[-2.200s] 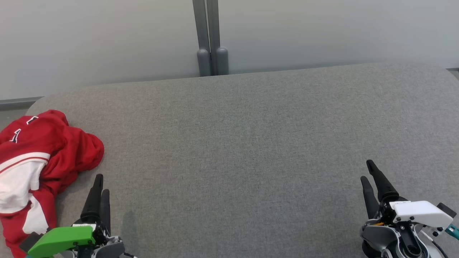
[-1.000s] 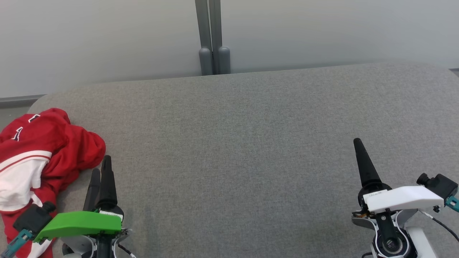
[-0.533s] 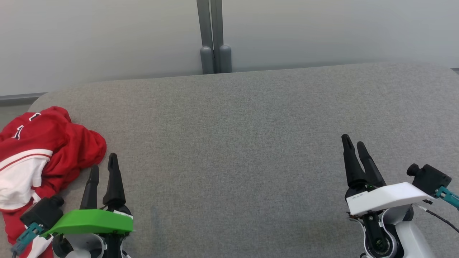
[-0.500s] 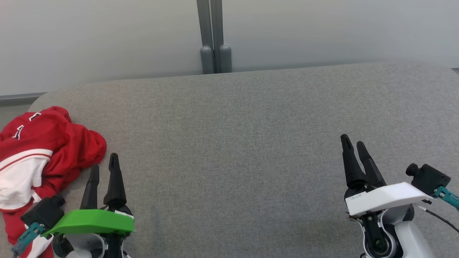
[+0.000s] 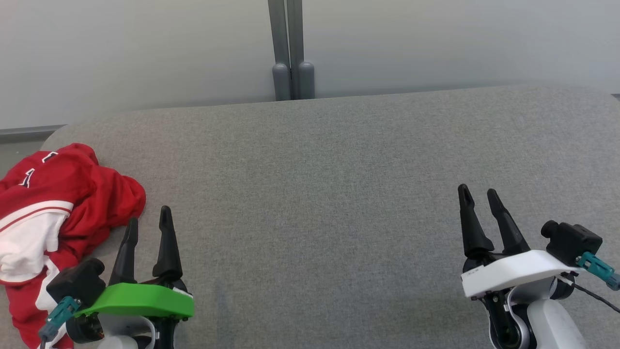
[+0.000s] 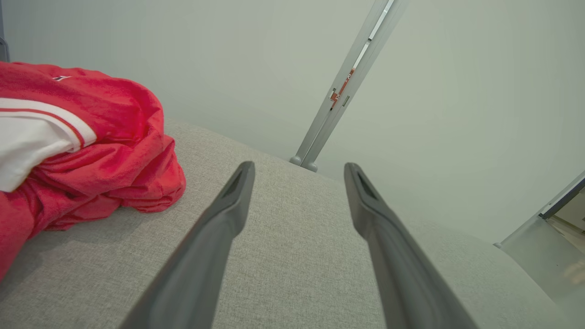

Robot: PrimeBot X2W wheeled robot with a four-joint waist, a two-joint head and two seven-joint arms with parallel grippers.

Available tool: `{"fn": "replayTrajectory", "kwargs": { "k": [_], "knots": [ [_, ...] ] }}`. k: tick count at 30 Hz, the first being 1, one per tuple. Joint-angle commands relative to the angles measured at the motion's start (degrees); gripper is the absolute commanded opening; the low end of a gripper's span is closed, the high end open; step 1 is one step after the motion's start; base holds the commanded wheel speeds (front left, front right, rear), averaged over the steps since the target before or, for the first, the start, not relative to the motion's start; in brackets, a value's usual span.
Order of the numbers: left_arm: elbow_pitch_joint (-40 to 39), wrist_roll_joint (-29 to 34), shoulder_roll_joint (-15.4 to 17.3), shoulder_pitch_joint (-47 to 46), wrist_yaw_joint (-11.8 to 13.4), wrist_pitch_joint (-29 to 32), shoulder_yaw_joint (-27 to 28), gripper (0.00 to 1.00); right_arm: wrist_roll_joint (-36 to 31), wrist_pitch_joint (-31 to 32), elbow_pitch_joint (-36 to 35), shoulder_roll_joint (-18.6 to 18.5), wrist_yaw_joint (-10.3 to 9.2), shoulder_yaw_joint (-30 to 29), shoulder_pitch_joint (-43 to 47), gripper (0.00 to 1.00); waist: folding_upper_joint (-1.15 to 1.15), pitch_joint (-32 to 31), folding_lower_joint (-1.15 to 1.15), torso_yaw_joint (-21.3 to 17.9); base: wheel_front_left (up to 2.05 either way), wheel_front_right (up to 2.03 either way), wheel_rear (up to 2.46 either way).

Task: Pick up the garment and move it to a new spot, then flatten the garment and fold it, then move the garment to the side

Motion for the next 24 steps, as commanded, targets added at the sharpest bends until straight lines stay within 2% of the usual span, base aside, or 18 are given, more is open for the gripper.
{"fn": "replayTrajectory", "kwargs": {
  "k": [1, 24],
  "knots": [
    [-0.55, 1.91, 0.46, -0.71, 0.36, -0.68, -0.17, 1.00, -1.87, -0.68, -0.91, -0.32, 0.15, 0.02, -1.15, 1.00, 0.00, 0.00, 0.00, 0.02, 0.00, 0.00, 0.00],
    [2.09, 13.76, 0.55, -1.95, 0.12, -3.64, -1.76, 1.00, -14.47, -3.70, 0.00, -0.42, 0.16, 0.71, -1.92, 1.00, 0.00, 0.00, 0.00, 0.34, 0.00, 0.00, 0.00]
  ]
}}
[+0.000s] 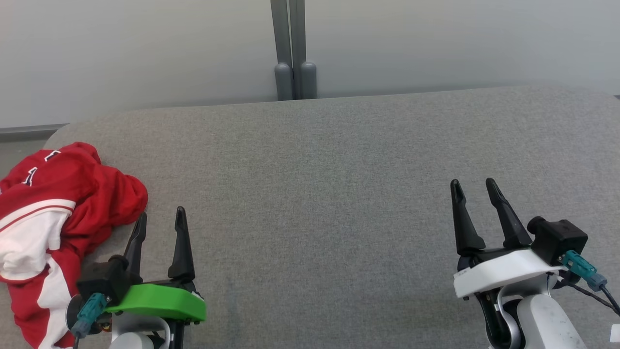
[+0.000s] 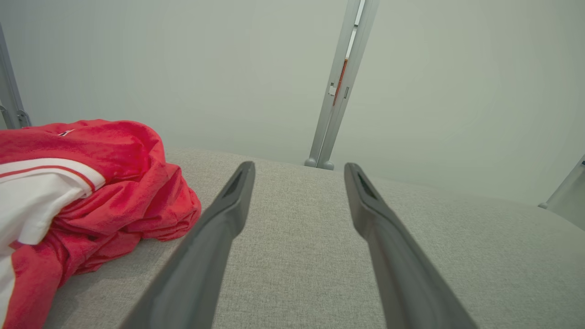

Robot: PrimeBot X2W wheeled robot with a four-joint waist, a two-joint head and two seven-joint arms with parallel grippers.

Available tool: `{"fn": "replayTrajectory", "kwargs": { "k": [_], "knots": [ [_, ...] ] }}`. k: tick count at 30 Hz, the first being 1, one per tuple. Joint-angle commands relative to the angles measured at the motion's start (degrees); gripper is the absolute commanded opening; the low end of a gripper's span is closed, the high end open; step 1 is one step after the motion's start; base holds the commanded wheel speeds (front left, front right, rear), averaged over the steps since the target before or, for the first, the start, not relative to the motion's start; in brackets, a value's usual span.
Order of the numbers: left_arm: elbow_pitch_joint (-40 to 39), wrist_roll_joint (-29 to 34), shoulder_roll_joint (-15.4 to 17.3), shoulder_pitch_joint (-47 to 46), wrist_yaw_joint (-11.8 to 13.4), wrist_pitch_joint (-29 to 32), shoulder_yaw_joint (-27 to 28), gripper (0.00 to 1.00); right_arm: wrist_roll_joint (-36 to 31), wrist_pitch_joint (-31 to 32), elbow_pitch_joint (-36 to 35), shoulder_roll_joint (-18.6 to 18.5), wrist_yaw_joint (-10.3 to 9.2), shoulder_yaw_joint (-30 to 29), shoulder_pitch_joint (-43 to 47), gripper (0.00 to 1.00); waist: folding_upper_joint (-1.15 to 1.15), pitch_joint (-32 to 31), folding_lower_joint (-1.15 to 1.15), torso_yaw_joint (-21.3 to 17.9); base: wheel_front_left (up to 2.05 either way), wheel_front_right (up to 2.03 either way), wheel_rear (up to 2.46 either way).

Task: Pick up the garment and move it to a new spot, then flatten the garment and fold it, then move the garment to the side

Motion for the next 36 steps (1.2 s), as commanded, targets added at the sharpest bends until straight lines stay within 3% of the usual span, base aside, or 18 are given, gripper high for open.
{"fn": "replayTrajectory", "kwargs": {
  "k": [1, 28, 36],
  "knots": [
    [-0.03, 1.14, 0.47, -1.20, -0.12, -0.44, -0.17, 1.00, -1.29, -0.57, -0.04, -0.32, 0.15, 0.29, -0.93, 1.00, 0.00, 0.05, 0.00, 0.03, 0.00, 0.00, 0.00],
    [-0.29, 13.18, 0.51, -1.36, 0.82, -3.31, -1.92, 1.00, -12.77, -3.47, 0.08, -0.40, 0.12, 0.81, -0.81, 1.00, 0.00, 0.14, 0.00, 0.27, 0.00, 0.00, 0.00],
    [-0.19, 13.93, 0.52, -1.70, 0.92, -3.53, -1.78, 1.00, -12.88, -3.69, 0.76, -0.40, 0.12, 0.13, -1.26, 1.00, 0.00, 0.34, 0.00, 0.46, 0.00, 0.00, 0.00]
  ]
}}
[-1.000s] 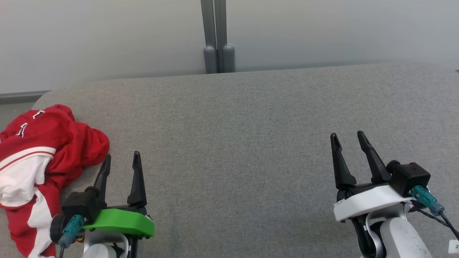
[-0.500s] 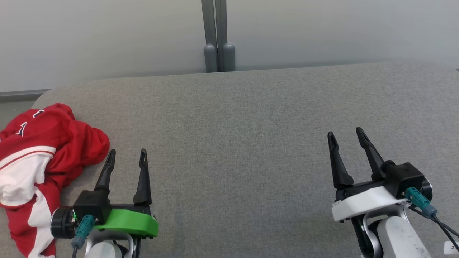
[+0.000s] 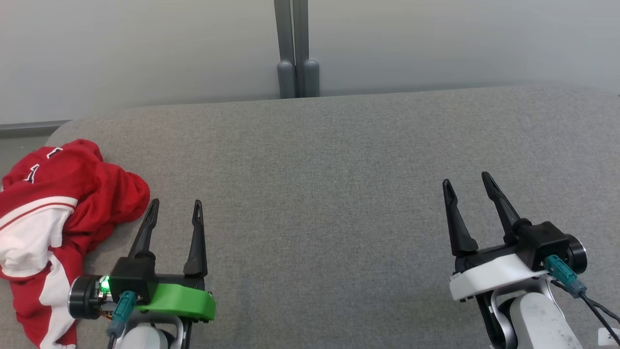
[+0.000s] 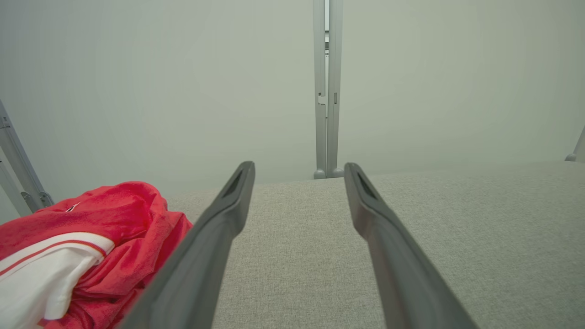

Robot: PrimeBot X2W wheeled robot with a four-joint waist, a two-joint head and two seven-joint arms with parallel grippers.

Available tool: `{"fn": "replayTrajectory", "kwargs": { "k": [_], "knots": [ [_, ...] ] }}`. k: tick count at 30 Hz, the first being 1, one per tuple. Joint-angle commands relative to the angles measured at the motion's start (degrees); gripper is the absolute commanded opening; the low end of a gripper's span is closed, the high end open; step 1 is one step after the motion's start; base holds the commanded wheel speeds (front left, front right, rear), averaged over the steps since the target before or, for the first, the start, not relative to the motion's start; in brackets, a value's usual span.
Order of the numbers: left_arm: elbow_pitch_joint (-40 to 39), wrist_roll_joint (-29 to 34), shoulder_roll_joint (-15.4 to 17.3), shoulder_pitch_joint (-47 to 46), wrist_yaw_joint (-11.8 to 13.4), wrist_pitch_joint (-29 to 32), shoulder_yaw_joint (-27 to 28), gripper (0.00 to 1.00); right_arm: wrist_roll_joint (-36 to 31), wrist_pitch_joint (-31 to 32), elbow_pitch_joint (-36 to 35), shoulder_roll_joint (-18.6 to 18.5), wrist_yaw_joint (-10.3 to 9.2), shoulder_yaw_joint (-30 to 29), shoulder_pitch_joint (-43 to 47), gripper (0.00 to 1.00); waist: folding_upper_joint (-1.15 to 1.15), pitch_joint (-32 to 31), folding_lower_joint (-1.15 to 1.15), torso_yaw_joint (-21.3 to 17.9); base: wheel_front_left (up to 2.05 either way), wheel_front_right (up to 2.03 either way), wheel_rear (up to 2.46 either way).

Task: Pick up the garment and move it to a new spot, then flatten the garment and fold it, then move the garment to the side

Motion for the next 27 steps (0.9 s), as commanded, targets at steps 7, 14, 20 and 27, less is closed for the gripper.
{"fn": "replayTrajectory", "kwargs": {
  "k": [7, 14, 20, 27],
  "knots": [
    [-0.03, -0.46, 0.37, -0.32, 0.44, 0.00, 0.28, 1.00, 0.44, -0.18, 0.42, -0.23, 0.03, -0.33, -0.64, 1.00, -0.01, -0.24, 0.00, 0.03, 0.00, 0.00, 0.00],
    [0.13, -0.74, 0.37, -0.26, 0.43, 0.00, 0.29, 1.00, 0.83, -0.18, 0.38, -0.23, 0.03, -0.23, -0.45, 1.00, -0.01, -0.31, 0.00, 0.03, 0.00, 0.00, 0.00],
    [0.38, -0.95, 0.37, -0.16, 0.49, 0.00, 0.08, 1.00, 0.91, -0.18, 0.42, -0.23, 0.03, -0.08, -0.36, 1.00, -0.01, -0.43, 0.00, 0.15, 0.00, 0.00, 0.00],
    [0.62, -1.10, 0.37, 0.05, 0.62, 0.00, -0.02, 1.00, 0.98, -0.18, 0.50, -0.23, 0.03, 0.05, -0.18, 1.00, -0.01, -0.46, 0.00, 0.45, 0.00, 0.00, 0.00]
  ]
}}
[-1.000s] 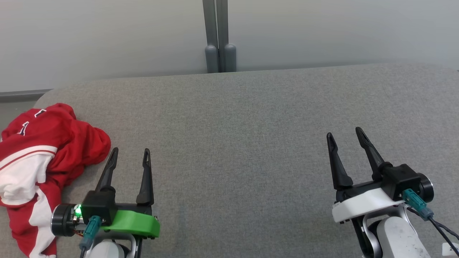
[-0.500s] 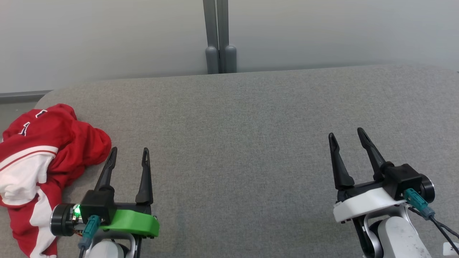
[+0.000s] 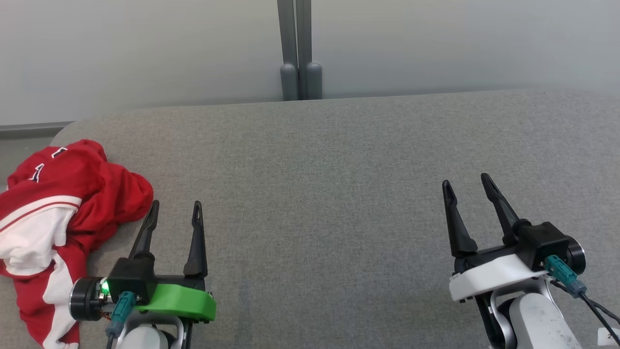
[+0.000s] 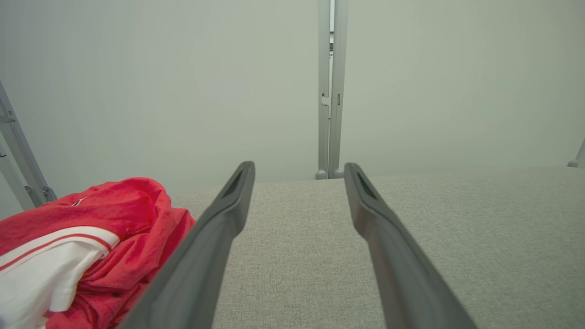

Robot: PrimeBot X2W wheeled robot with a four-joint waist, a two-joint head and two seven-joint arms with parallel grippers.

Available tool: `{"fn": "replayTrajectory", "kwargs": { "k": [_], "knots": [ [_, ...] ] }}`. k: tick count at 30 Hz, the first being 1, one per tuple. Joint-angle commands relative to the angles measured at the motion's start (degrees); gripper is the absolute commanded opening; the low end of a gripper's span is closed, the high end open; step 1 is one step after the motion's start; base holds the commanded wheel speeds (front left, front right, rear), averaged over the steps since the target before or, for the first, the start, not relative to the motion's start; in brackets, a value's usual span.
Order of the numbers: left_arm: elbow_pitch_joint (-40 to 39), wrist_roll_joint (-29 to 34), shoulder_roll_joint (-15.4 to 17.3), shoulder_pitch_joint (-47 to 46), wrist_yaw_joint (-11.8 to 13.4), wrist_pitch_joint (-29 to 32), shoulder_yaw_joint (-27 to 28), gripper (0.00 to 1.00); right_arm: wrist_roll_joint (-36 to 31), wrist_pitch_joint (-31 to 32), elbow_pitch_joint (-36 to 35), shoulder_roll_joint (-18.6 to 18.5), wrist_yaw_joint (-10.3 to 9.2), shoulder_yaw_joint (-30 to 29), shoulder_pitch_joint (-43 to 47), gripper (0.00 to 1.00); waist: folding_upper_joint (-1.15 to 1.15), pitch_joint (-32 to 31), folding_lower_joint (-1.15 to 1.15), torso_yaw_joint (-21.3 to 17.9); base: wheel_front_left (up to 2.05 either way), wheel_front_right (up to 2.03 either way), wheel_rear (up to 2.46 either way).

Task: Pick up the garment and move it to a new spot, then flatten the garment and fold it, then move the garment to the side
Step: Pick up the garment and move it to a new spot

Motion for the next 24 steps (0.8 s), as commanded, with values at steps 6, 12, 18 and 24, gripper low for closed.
{"fn": "replayTrajectory", "kwargs": {
  "k": [6, 12, 18, 24],
  "knots": [
    [0.14, -0.10, 0.36, -0.21, 0.21, 0.00, 0.32, 1.00, 0.23, -0.18, -0.11, -0.22, 0.03, -0.28, -0.13, 1.00, 0.00, 0.35, 0.00, 0.68, 0.00, 0.00, 0.00],
    [0.40, -0.37, 0.36, -0.55, 0.09, 0.00, 0.42, 1.00, 0.21, -0.18, -0.21, -0.21, 0.03, -0.44, -0.35, 1.00, 0.00, 0.55, 0.00, 2.00, 0.00, 0.00, 0.00],
    [0.87, -0.56, 0.36, -0.56, 0.01, 0.00, 0.65, 1.00, 0.17, -0.18, 0.23, -0.21, 0.03, -0.21, -1.21, 1.00, 0.00, 0.60, 0.00, 4.08, 0.00, 0.00, 0.00],
    [1.15, -0.88, 0.35, -1.03, -0.05, 0.00, 1.19, 1.00, 0.59, -0.17, 0.55, -0.21, 0.03, 0.33, -1.17, 1.00, 0.00, 0.55, 0.00, 7.31, 0.00, 0.00, 0.00]
  ]
}}
